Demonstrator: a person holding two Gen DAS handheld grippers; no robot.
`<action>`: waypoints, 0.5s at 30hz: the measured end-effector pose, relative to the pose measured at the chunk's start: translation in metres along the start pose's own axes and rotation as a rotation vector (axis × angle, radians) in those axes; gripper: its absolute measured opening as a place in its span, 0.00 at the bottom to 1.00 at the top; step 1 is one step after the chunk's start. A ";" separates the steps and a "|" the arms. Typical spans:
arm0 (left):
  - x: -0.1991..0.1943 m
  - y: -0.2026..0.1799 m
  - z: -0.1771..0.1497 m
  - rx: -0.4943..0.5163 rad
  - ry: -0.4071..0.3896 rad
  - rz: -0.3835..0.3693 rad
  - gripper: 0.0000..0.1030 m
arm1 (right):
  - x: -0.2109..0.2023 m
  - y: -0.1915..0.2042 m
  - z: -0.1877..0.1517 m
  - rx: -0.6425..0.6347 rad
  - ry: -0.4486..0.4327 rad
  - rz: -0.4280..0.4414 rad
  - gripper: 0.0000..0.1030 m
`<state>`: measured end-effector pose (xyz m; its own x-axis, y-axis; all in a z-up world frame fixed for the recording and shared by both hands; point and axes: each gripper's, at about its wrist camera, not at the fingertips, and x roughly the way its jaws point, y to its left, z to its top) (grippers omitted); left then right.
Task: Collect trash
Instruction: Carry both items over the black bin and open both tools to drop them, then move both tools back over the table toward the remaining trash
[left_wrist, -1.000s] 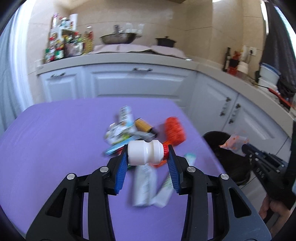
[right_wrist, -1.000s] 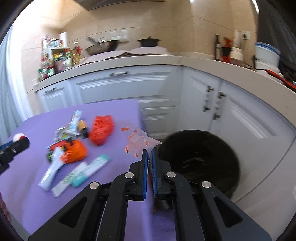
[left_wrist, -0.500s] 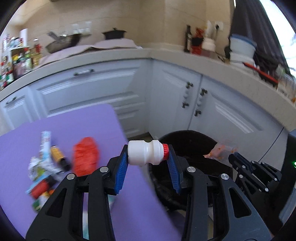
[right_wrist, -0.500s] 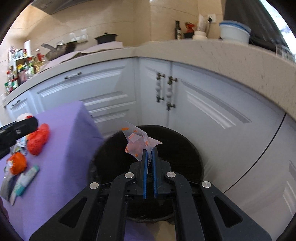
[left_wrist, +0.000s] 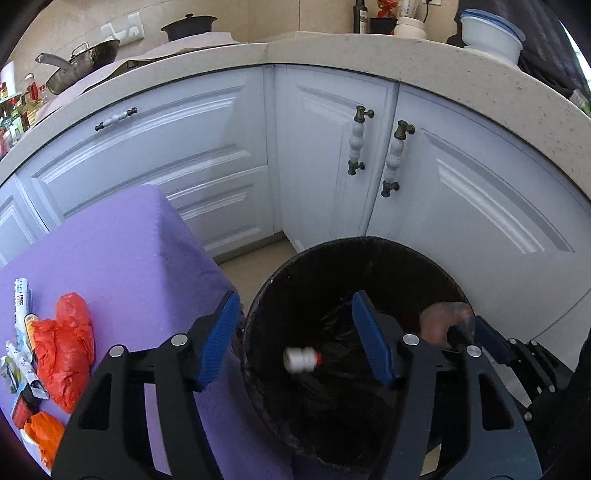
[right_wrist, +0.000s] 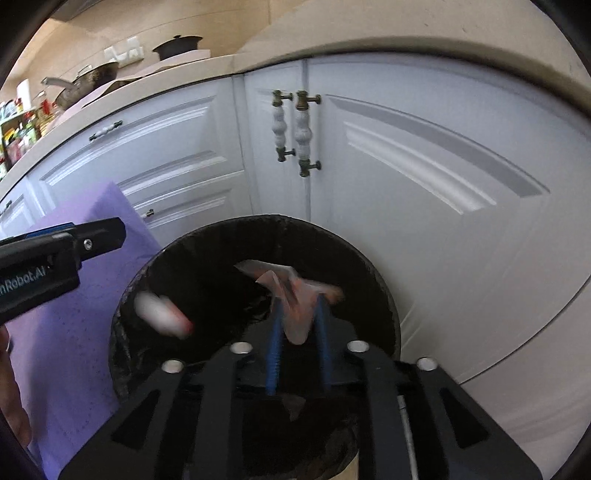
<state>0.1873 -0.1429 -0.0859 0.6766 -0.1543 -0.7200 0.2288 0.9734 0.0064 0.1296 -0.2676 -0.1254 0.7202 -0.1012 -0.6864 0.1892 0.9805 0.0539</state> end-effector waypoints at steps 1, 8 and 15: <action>-0.001 0.001 0.001 -0.001 -0.007 0.005 0.66 | -0.001 0.000 0.000 0.002 -0.004 -0.001 0.30; -0.017 0.010 -0.001 -0.006 -0.031 0.022 0.67 | -0.014 -0.001 0.003 0.014 -0.018 -0.009 0.33; -0.060 0.039 -0.013 -0.034 -0.064 0.047 0.68 | -0.053 0.018 0.002 0.014 -0.061 0.039 0.41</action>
<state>0.1468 -0.0938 -0.0515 0.7299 -0.1176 -0.6734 0.1723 0.9849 0.0148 0.0961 -0.2454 -0.0862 0.7664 -0.0739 -0.6381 0.1695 0.9814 0.0900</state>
